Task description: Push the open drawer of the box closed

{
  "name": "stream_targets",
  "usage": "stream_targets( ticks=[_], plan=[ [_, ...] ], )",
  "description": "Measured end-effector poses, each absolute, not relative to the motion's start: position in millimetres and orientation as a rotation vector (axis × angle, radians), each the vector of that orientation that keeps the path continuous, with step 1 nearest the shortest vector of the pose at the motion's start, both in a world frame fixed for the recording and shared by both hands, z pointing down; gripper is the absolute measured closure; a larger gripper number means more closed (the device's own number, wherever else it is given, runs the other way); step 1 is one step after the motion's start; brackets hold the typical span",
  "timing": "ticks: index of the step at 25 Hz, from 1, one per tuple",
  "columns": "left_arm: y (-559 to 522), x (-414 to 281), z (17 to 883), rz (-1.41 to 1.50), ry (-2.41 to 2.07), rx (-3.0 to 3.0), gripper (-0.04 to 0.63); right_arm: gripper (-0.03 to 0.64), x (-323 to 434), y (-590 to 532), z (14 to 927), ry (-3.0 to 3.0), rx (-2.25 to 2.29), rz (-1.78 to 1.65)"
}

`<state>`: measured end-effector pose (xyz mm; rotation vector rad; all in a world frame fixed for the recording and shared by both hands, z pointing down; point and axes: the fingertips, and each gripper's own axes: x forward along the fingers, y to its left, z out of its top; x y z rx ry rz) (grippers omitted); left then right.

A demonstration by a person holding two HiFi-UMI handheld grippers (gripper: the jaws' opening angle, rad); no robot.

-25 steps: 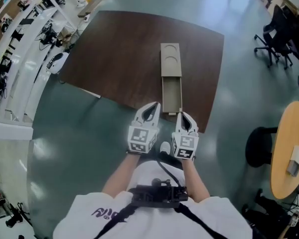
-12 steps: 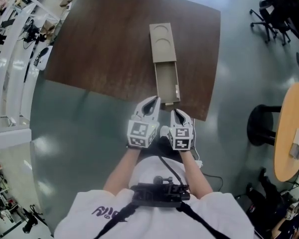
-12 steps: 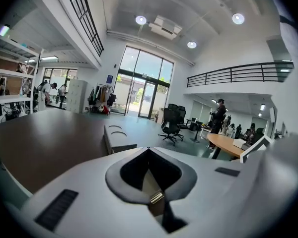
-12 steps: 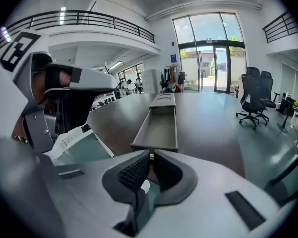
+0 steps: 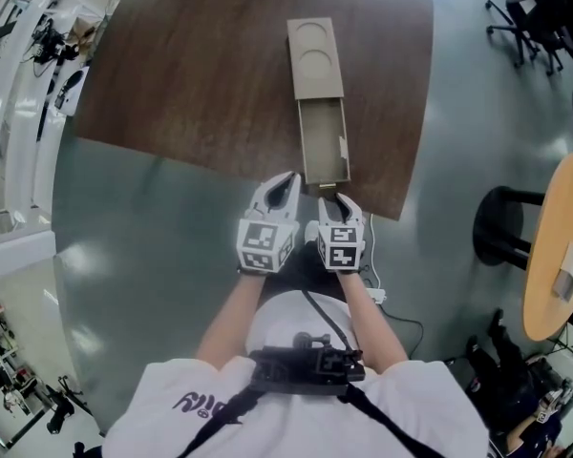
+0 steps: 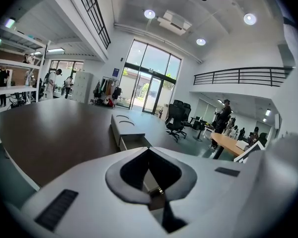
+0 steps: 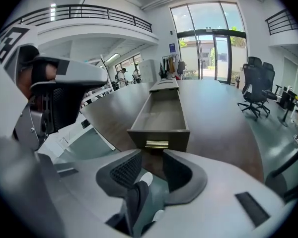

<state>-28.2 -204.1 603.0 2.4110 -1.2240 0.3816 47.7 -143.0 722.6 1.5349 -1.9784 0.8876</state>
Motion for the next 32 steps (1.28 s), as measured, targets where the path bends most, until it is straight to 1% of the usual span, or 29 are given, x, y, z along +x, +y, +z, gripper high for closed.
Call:
stream_targets(
  ticks=[3,6,14,28,32],
  plan=[
    [-209.7,-35.2,607.9,0.389,-1.243,2.391,0.586,0.457,49.0,-148.3,728.6,-1.953,1.559,0.909],
    [-213.0,-40.7,613.2,0.396,-1.253,2.370,0.586,0.433,49.2,-153.1,732.2,-1.928,1.571,0.917],
    [-217.3,-43.9,621.6,0.404,-1.247,2.352,0.586,0.431,50.6,-163.0,745.0,-1.852,1.585,0.940],
    [-228.9,-62.9,619.2,0.389,-1.290,2.320,0.586,0.442,51.2,-168.3,735.2,-1.804,1.605,0.940],
    [-233.0,-58.6,617.3,0.376,-1.296,2.314,0.586,0.442,53.0,-168.5,732.7,-1.810,1.601,0.947]
  ],
)
